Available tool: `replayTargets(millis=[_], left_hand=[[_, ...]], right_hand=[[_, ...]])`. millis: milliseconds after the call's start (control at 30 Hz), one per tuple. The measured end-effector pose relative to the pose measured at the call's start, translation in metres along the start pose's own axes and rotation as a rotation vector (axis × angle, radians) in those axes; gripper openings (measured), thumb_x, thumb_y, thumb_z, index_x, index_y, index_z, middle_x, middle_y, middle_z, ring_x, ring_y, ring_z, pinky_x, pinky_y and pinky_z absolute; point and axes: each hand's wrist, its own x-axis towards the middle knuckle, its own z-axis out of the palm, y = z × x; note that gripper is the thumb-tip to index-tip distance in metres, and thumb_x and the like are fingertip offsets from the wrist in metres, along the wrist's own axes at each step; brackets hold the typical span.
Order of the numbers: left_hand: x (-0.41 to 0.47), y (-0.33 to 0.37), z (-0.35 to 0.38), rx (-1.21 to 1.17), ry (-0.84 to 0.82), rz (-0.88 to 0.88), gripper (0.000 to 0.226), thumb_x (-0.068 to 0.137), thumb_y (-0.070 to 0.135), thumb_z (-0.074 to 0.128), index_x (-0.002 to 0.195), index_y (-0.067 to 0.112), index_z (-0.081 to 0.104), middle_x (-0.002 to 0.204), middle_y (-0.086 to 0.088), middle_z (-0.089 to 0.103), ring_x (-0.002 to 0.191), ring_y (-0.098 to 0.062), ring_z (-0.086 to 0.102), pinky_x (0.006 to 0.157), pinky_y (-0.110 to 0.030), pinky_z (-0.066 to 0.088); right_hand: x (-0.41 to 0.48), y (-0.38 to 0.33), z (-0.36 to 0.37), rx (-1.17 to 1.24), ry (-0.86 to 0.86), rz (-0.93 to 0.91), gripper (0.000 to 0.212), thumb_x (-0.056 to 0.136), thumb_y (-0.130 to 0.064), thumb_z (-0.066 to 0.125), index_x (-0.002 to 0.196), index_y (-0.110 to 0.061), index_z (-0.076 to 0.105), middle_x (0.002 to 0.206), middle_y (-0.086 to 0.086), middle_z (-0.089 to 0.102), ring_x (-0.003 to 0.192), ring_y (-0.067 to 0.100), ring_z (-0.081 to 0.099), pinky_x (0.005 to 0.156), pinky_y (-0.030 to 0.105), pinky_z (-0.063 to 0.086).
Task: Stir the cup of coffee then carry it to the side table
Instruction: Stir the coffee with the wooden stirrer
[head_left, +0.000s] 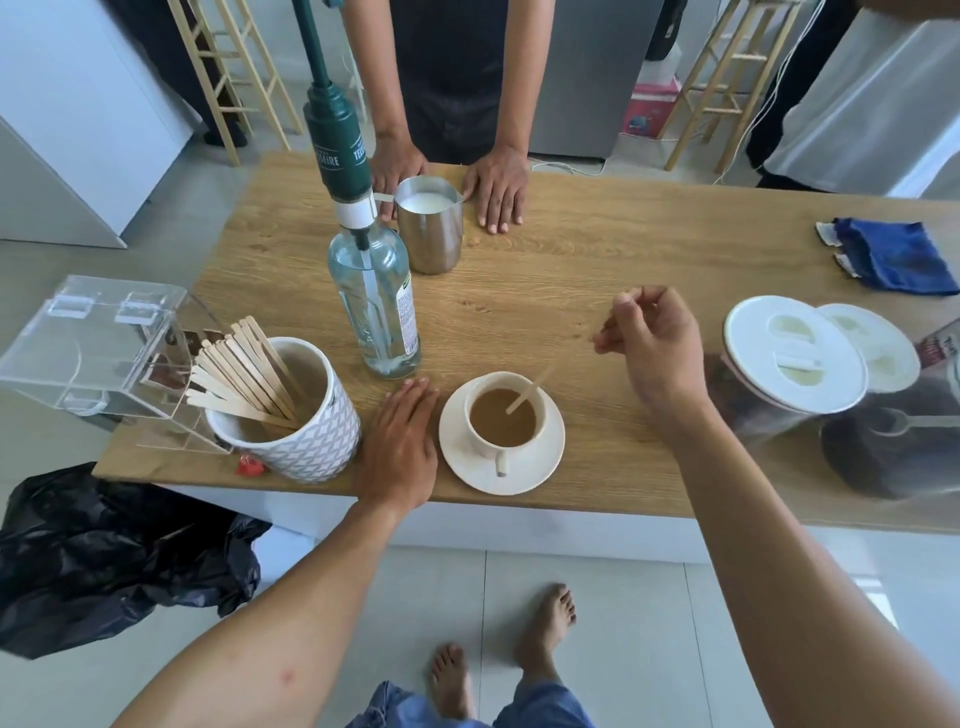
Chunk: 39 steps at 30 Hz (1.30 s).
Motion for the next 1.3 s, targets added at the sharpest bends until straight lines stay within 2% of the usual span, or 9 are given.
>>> replayTargets(millis=[133, 300, 367, 500, 667, 733, 967, 1133, 1300], left_hand=[[0.0, 0.001, -0.002, -0.004, 0.014, 0.0, 0.055, 0.093, 0.021, 0.027, 0.141, 0.011, 0.051, 0.15, -0.004, 0.046, 0.142, -0.021, 0.037, 0.121, -0.032, 0.017], [0.0, 0.004, -0.004, -0.013, 0.024, -0.005, 0.056, 0.093, 0.024, 0.025, 0.14, 0.012, 0.052, 0.15, -0.004, 0.046, 0.141, -0.021, 0.037, 0.121, -0.032, 0.018], [0.0, 0.004, -0.004, -0.01, 0.026, -0.008, 0.056, 0.093, 0.024, 0.025, 0.141, 0.012, 0.052, 0.15, -0.003, 0.046, 0.141, -0.021, 0.037, 0.12, -0.031, 0.016], [-0.001, 0.002, -0.003, -0.008, 0.024, -0.006, 0.056, 0.092, 0.023, 0.025, 0.141, 0.012, 0.051, 0.15, -0.004, 0.046, 0.141, -0.022, 0.037, 0.121, -0.034, 0.018], [-0.002, 0.003, -0.003, 0.001, 0.017, 0.0, 0.057, 0.092, 0.023, 0.024, 0.142, 0.013, 0.049, 0.151, -0.003, 0.044, 0.142, -0.021, 0.036, 0.12, -0.038, 0.021], [-0.002, 0.004, -0.004, -0.004, 0.023, 0.003, 0.057, 0.093, 0.024, 0.023, 0.142, 0.012, 0.05, 0.15, -0.004, 0.045, 0.141, -0.021, 0.037, 0.12, -0.038, 0.022], [-0.001, 0.002, -0.001, -0.016, 0.05, 0.009, 0.049, 0.093, 0.005, 0.048, 0.141, 0.01, 0.051, 0.15, -0.005, 0.046, 0.141, -0.023, 0.038, 0.119, -0.041, 0.025], [-0.001, 0.002, -0.003, -0.019, 0.045, -0.001, 0.053, 0.094, 0.02, 0.027, 0.14, 0.011, 0.052, 0.15, -0.003, 0.046, 0.14, -0.021, 0.039, 0.119, -0.039, 0.025], [0.0, 0.002, 0.0, -0.014, 0.056, 0.003, 0.046, 0.095, 0.01, 0.041, 0.14, 0.01, 0.052, 0.15, -0.004, 0.046, 0.14, -0.022, 0.039, 0.119, -0.04, 0.027]], right_hand=[[-0.017, 0.011, 0.005, -0.127, -0.065, -0.096, 0.009, 0.097, -0.013, 0.055, 0.093, -0.011, 0.048, 0.074, 0.005, 0.064, 0.061, 0.014, 0.064, 0.063, 0.025, 0.054], [-0.035, 0.025, 0.003, -0.249, -0.187, -0.13, 0.007, 0.094, -0.017, 0.061, 0.094, -0.018, 0.054, 0.083, -0.003, 0.065, 0.073, 0.02, 0.067, 0.072, 0.036, 0.057], [-0.038, 0.027, 0.001, -0.346, -0.21, -0.142, 0.002, 0.094, -0.021, 0.06, 0.093, -0.021, 0.058, 0.083, -0.006, 0.067, 0.076, 0.018, 0.067, 0.071, 0.029, 0.055], [-0.04, 0.022, 0.001, -0.495, -0.231, -0.151, 0.012, 0.097, -0.027, 0.056, 0.093, -0.021, 0.066, 0.076, -0.013, 0.065, 0.073, 0.009, 0.065, 0.064, 0.015, 0.047], [-0.048, 0.018, 0.006, -0.408, -0.337, -0.087, 0.016, 0.094, -0.036, 0.058, 0.092, -0.022, 0.068, 0.076, 0.0, 0.07, 0.068, 0.01, 0.066, 0.065, 0.024, 0.049], [-0.054, 0.018, 0.003, -0.348, -0.368, -0.071, 0.018, 0.093, -0.035, 0.058, 0.093, -0.021, 0.069, 0.078, -0.003, 0.071, 0.069, 0.01, 0.067, 0.066, 0.021, 0.05], [-0.061, 0.019, -0.012, -0.441, -0.292, -0.189, 0.026, 0.098, -0.033, 0.047, 0.089, -0.02, 0.067, 0.066, -0.022, 0.061, 0.065, 0.002, 0.058, 0.061, 0.012, 0.041], [-0.066, 0.017, -0.002, -0.472, -0.302, -0.252, 0.017, 0.099, -0.019, 0.052, 0.093, -0.016, 0.069, 0.078, -0.014, 0.063, 0.068, 0.002, 0.059, 0.064, 0.009, 0.041], [-0.064, 0.018, -0.008, -0.512, -0.205, -0.22, 0.02, 0.1, -0.024, 0.049, 0.089, -0.021, 0.065, 0.075, -0.019, 0.06, 0.069, -0.001, 0.058, 0.064, 0.011, 0.041]])
